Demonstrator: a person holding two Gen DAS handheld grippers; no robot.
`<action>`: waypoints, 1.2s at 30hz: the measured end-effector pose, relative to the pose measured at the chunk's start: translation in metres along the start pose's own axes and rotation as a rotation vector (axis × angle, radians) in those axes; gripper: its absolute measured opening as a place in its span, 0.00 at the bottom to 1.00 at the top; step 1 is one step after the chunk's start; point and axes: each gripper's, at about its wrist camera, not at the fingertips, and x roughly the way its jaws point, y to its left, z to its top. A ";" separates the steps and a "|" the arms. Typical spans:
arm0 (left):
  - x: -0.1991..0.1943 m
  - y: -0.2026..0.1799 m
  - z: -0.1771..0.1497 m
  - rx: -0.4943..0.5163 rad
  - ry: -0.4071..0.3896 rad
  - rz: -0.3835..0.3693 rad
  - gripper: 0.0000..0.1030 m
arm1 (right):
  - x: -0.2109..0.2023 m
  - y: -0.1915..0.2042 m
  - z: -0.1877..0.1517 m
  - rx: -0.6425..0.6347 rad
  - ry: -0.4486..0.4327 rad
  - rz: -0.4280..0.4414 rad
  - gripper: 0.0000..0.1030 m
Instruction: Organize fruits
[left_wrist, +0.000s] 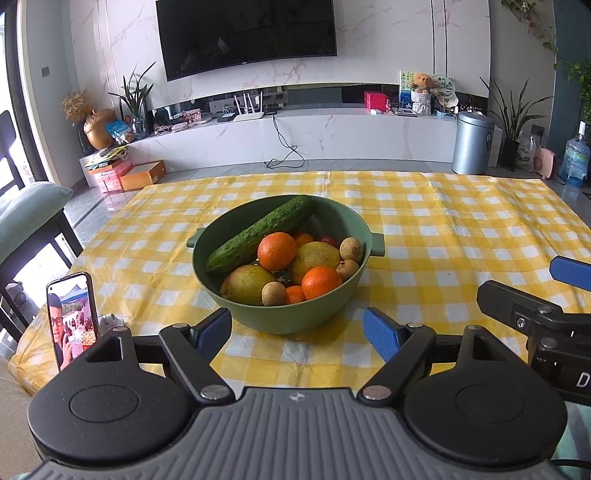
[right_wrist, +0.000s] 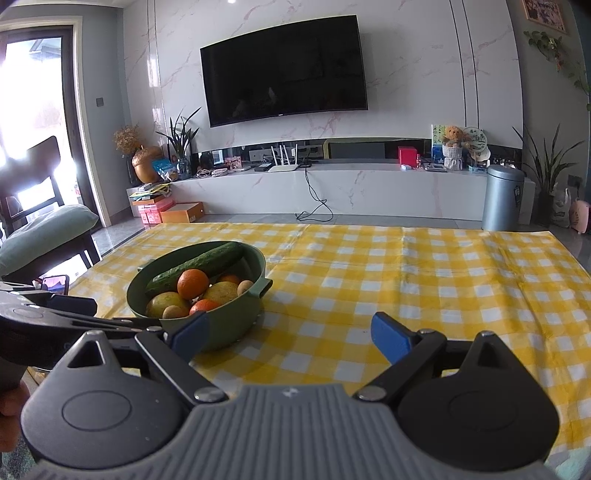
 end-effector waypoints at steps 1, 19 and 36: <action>0.001 0.000 0.000 -0.001 0.000 0.000 0.92 | 0.000 0.000 0.000 0.002 0.001 0.000 0.88; -0.002 0.000 0.002 0.003 -0.004 0.001 0.92 | 0.000 -0.001 0.001 0.001 0.000 0.001 0.89; -0.002 -0.001 0.003 0.005 0.001 0.000 0.92 | 0.000 -0.001 0.002 -0.001 0.007 0.004 0.90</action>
